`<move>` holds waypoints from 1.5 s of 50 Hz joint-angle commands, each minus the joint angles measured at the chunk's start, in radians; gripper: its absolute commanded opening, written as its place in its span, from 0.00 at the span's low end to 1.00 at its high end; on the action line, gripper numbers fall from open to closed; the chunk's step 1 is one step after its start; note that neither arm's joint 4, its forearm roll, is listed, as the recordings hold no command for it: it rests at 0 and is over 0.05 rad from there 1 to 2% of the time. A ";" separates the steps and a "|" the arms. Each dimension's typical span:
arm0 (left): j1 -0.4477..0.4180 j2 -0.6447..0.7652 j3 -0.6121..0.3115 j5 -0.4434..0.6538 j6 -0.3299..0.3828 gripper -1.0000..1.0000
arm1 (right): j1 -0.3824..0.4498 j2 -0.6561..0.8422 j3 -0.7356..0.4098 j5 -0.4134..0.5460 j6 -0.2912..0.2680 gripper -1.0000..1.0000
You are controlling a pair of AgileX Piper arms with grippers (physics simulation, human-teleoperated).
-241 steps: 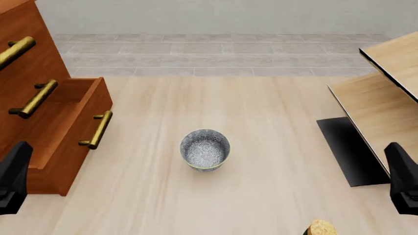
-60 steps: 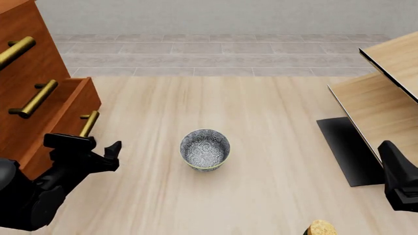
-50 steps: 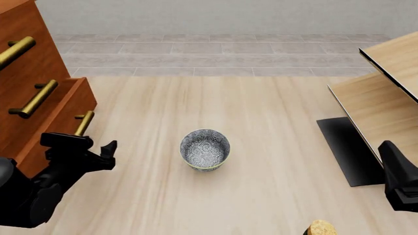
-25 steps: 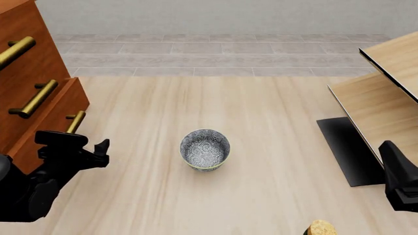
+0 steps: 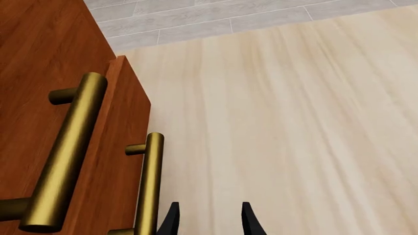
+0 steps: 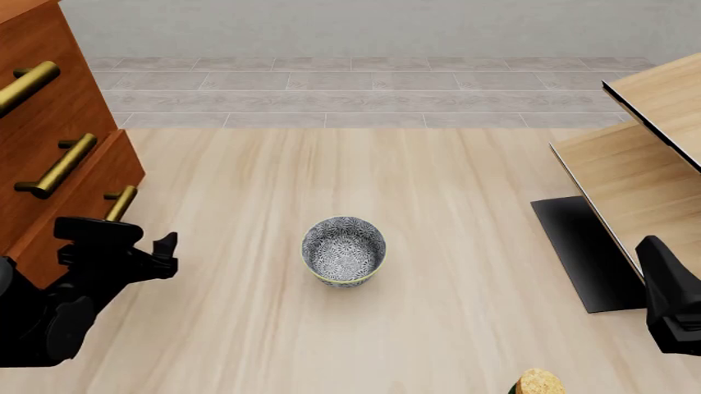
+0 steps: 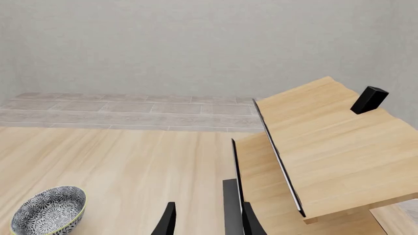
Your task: Close the bottom drawer of the cabinet.
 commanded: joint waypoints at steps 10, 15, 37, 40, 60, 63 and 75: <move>0.030 0.005 -0.025 -0.006 0.024 1.00 | -0.002 -0.003 0.000 0.003 -0.002 1.00; 0.038 0.025 -0.030 -0.018 0.035 1.00 | -0.003 -0.006 0.000 0.005 -0.002 1.00; 0.057 0.041 -0.031 -0.031 0.054 1.00 | -0.006 -0.009 0.000 0.008 -0.004 1.00; 0.061 0.064 -0.035 -0.047 0.059 1.00 | -0.005 -0.010 -0.001 0.010 -0.004 1.00; 0.082 0.053 -0.038 -0.036 0.088 1.00 | -0.005 -0.002 0.000 0.002 -0.002 1.00; 0.085 0.055 -0.041 -0.037 0.093 1.00 | -0.005 0.000 0.000 0.000 -0.001 1.00; 0.095 0.061 -0.042 -0.042 0.111 1.00 | -0.005 0.003 0.000 -0.001 0.001 1.00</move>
